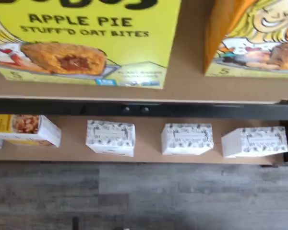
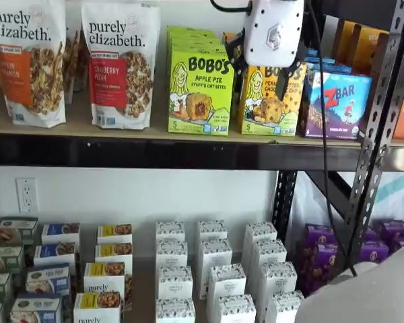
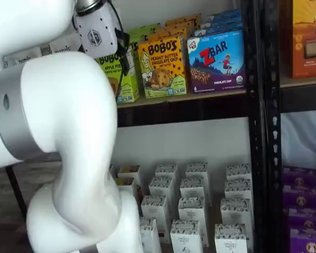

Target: Pick the green box on the top shelf, the fourth from the left

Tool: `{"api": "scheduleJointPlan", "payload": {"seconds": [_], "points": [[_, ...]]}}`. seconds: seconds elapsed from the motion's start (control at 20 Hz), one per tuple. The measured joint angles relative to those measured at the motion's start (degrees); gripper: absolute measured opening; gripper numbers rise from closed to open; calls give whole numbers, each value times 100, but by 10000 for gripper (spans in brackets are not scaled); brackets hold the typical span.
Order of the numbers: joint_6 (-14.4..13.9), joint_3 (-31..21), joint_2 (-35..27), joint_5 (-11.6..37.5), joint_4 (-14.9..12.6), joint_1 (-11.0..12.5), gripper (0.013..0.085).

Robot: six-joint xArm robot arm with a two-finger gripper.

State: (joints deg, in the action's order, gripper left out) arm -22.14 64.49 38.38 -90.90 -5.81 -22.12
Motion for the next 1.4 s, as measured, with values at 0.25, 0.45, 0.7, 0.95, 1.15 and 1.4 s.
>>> {"api": "scheduleJointPlan", "payload": {"seconds": [0.25, 0.45, 0.7, 0.95, 1.15, 1.4], "points": [[-46, 5, -31, 313, 107, -44, 850], [-74, 47, -78, 481, 132, -76, 850], [-114, 169, -223, 571, 110, -116, 850], [-61, 230, -358, 737, 225, -66, 850], [-7, 302, -492, 843, 307, -17, 850], [-11, 455, -689, 936, 265, -18, 850]]}}
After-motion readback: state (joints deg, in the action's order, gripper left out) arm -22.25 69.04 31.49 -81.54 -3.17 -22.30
